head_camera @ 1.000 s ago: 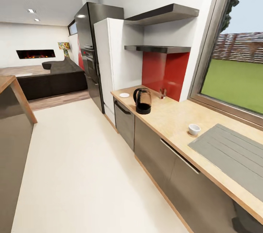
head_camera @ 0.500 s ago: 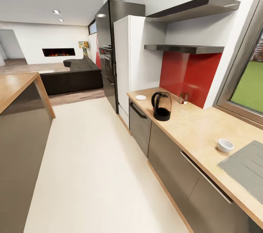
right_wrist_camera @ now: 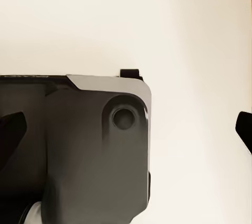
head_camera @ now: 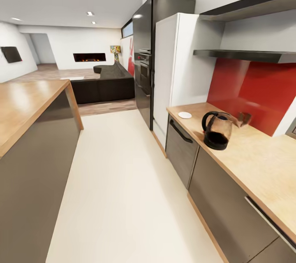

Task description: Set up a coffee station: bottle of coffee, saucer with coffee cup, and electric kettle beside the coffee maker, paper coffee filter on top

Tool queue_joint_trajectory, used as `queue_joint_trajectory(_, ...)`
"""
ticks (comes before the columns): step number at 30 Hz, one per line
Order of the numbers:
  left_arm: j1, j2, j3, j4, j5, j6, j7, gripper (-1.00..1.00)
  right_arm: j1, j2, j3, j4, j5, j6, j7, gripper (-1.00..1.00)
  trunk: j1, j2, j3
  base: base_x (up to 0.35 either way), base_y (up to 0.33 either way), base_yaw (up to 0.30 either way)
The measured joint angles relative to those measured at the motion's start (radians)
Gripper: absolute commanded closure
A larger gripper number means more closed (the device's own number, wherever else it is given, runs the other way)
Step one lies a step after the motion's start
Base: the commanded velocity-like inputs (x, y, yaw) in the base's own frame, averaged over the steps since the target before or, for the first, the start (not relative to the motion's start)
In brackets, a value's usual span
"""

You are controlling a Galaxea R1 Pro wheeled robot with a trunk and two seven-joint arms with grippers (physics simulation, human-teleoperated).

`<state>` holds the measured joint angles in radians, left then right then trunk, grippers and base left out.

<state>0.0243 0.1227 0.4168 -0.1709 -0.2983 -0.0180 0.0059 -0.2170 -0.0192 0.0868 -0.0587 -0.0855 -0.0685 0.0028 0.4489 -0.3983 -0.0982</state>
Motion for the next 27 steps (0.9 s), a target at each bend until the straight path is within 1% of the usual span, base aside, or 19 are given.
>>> queue_joint_trajectory(2,-0.001,0.000,0.000,-0.001,0.000,0.000,0.000,-1.00,0.000,0.000,0.000,0.000,0.000,0.000,0.000,-1.00,0.000,0.000,-0.001,0.311,0.156,0.252)
queue_joint_trajectory(5,-0.003,-0.001,0.000,-0.005,0.000,0.000,-0.001,-1.00,0.000,0.000,0.000,-0.001,0.000,0.000,0.001,-1.00,0.000,0.000,-0.002,0.311,0.153,0.110)
queue_joint_trajectory(11,-0.029,-0.005,0.000,-0.009,0.000,0.002,-0.008,-1.00,0.000,-0.001,-0.001,-0.004,0.000,0.000,0.003,-1.00,0.000,0.000,-0.002,0.316,0.131,0.022)
queue_joint_trajectory(15,-0.048,-0.015,-0.002,-0.009,-0.001,0.004,-0.008,-1.00,0.000,0.000,-0.001,-0.032,0.000,0.001,0.005,-1.00,0.000,0.000,-0.002,0.333,0.033,0.003)
queue_joint_trajectory(18,-0.055,-0.022,-0.009,-0.009,-0.001,0.004,-0.009,-1.00,0.000,0.000,-0.001,-0.060,-0.001,0.002,0.006,-1.00,0.000,0.000,-0.002,0.337,0.009,0.001)
queue_joint_trajectory(20,-0.057,-0.024,-0.025,-0.010,-0.001,0.005,-0.009,-1.00,0.000,0.000,-0.001,-0.073,-0.002,0.003,0.006,-1.00,0.000,0.000,-0.002,0.339,0.002,0.000)
queue_joint_trajectory(22,-0.058,-0.024,-0.032,-0.009,-0.001,0.004,-0.009,-1.00,0.000,0.000,-0.001,-0.076,-0.001,0.003,0.007,-1.00,0.000,0.000,-0.002,0.339,0.001,0.000)
queue_joint_trajectory(27,-0.059,-0.024,-0.037,-0.010,-0.001,0.004,-0.009,-1.00,0.000,0.000,0.000,-0.078,-0.001,0.001,0.006,-1.00,0.000,0.000,-0.002,0.340,0.000,0.000)
